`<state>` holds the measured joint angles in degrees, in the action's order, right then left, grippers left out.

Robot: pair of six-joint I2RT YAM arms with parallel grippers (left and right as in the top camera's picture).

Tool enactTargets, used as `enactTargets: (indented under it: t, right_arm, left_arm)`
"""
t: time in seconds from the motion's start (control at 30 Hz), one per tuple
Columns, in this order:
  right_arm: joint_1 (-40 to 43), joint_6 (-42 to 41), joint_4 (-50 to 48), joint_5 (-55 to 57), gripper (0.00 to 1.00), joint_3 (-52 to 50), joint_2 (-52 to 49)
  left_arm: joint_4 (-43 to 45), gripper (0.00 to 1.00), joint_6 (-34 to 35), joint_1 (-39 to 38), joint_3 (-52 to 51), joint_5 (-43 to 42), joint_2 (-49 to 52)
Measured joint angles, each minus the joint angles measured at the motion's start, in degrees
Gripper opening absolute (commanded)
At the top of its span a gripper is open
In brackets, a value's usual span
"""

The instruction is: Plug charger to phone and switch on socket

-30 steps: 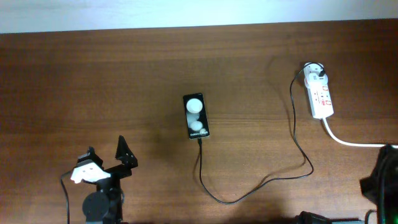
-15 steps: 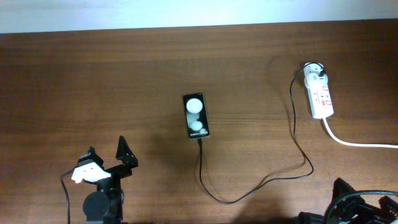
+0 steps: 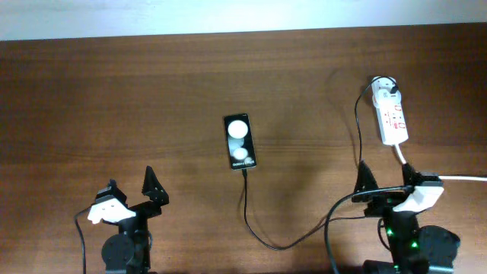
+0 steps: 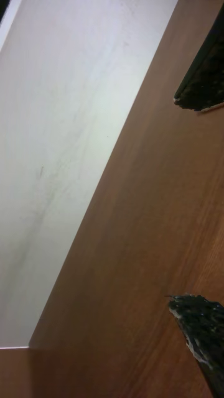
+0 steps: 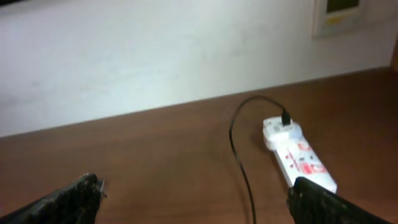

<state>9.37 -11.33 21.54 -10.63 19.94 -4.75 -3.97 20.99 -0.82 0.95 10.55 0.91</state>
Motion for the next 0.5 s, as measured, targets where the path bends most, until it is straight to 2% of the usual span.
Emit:
enactTargets:
  t: [0.2, 0.37, 0.5]
  right_arm:
    - [-0.09, -0.02, -8.98, -0.9, 0.99, -10.64, 3.85]
    - [-3.69, -0.02, -15.15, -0.39, 0.99, -17.68, 3.91]
    - [-3.85, 0.0, -17.77, 0.48, 0.99, -19.02, 3.91]
  left_arm:
    - [0.0, 0.99, 0.0, 0.0, 0.0, 0.0, 0.0]
    - [0.0, 0.99, 0.0, 0.0, 0.0, 0.0, 0.0]
    - [0.0, 0.99, 0.0, 0.0, 0.0, 0.0, 0.0]
